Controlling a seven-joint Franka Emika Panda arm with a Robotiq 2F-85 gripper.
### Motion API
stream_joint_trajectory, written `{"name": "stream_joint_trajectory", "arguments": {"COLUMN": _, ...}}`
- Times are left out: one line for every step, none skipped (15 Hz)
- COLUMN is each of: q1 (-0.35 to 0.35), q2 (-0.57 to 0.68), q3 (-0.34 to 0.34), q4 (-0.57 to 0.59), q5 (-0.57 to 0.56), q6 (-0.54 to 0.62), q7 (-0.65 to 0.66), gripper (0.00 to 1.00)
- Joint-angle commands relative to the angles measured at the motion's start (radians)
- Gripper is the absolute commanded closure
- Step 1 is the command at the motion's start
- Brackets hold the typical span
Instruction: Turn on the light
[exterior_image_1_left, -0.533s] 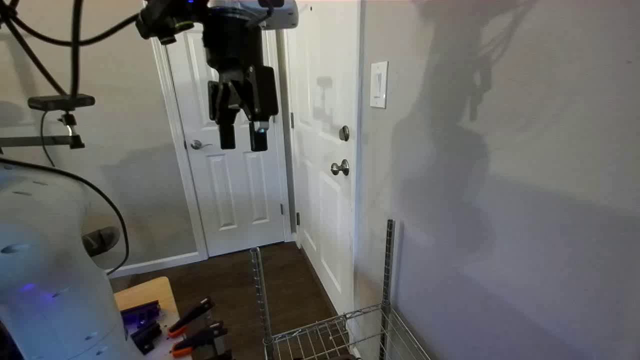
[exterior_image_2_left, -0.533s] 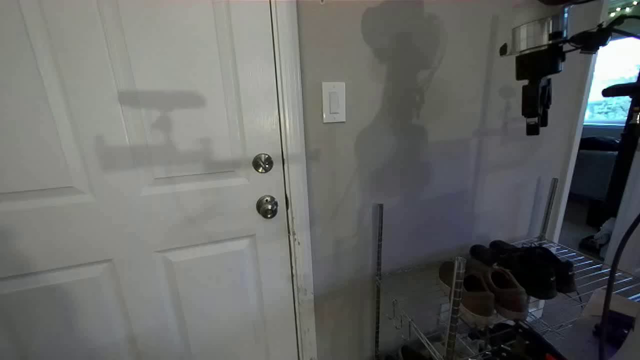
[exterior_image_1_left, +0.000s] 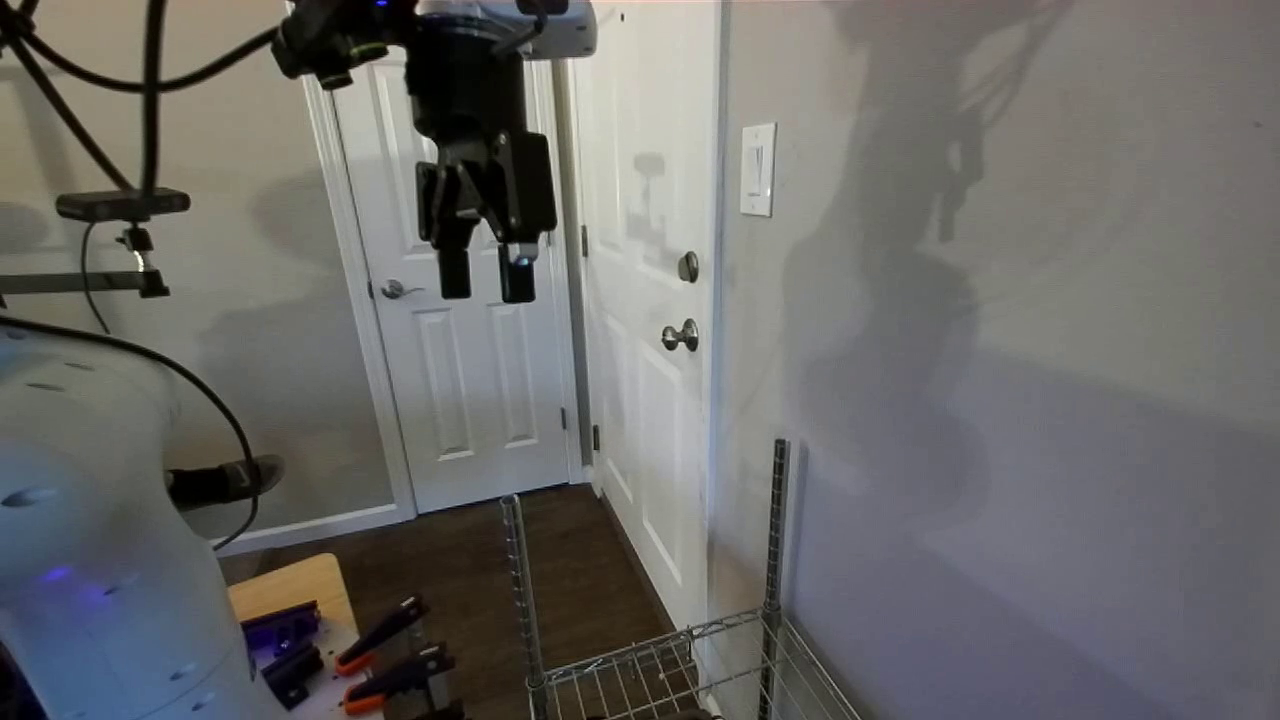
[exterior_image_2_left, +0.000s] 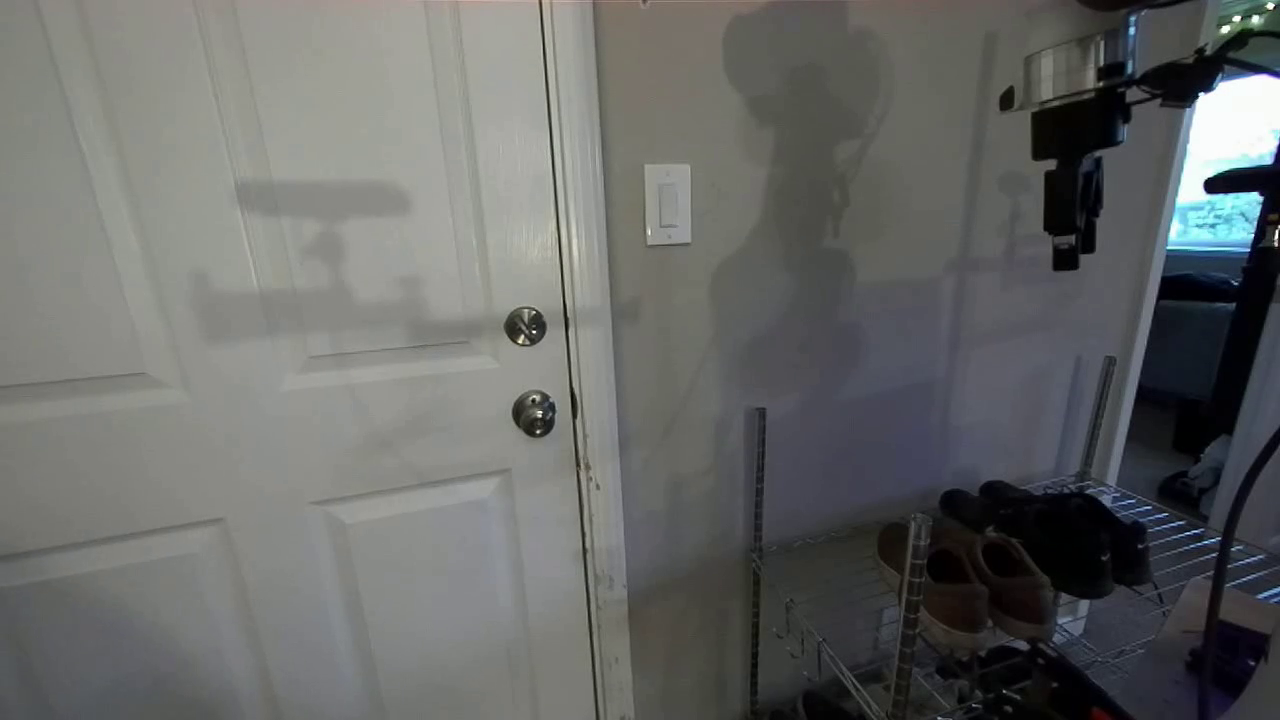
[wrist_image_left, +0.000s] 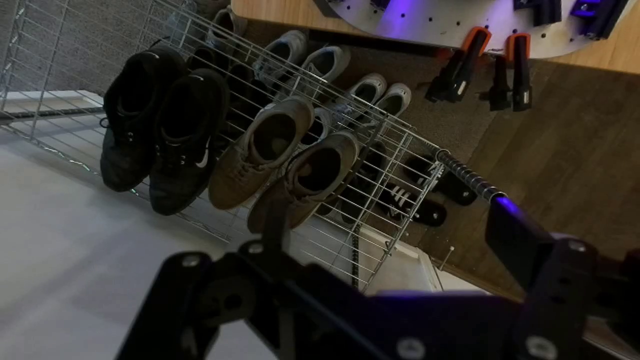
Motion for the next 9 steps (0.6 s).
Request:
{"name": "stream_joint_trajectory", "arguments": {"q1": 0.021, "q2": 0.0, "q3": -0.013, "q4": 0.003, "q5": -0.009, "q6": -0.005, "q7": 0.012, "gripper": 0.0}}
{"name": "stream_joint_trajectory", "arguments": {"q1": 0.021, "q2": 0.0, "q3": -0.013, "q4": 0.003, "q5": -0.009, "q6": -0.005, "q7": 0.012, "gripper": 0.0}}
{"name": "stream_joint_trajectory", "arguments": {"q1": 0.021, "q2": 0.0, "q3": -0.013, "q4": 0.003, "q5": -0.009, "q6": -0.005, "q7": 0.012, "gripper": 0.0}}
{"name": "stream_joint_trajectory", "arguments": {"q1": 0.021, "q2": 0.0, "q3": -0.013, "q4": 0.003, "q5": -0.009, "q6": -0.005, "q7": 0.012, "gripper": 0.0}}
{"name": "stream_joint_trajectory", "arguments": {"q1": 0.021, "q2": 0.0, "q3": -0.013, "q4": 0.003, "q5": -0.009, "q6": -0.005, "q7": 0.012, "gripper": 0.0}}
{"name": "stream_joint_trajectory", "arguments": {"q1": 0.021, "q2": 0.0, "q3": -0.013, "q4": 0.003, "q5": -0.009, "q6": -0.005, "q7": 0.012, "gripper": 0.0}}
{"name": "stream_joint_trajectory", "arguments": {"q1": 0.021, "q2": 0.0, "q3": -0.013, "q4": 0.003, "q5": -0.009, "q6": -0.005, "q7": 0.012, "gripper": 0.0}}
{"name": "stream_joint_trajectory", "arguments": {"q1": 0.021, "q2": 0.0, "q3": -0.013, "q4": 0.003, "q5": -0.009, "q6": -0.005, "q7": 0.012, "gripper": 0.25}}
{"name": "stream_joint_trajectory", "arguments": {"q1": 0.024, "q2": -0.002, "q3": -0.017, "q4": 0.002, "q5": -0.002, "q6": -0.001, "q7": 0.01, "gripper": 0.26}}
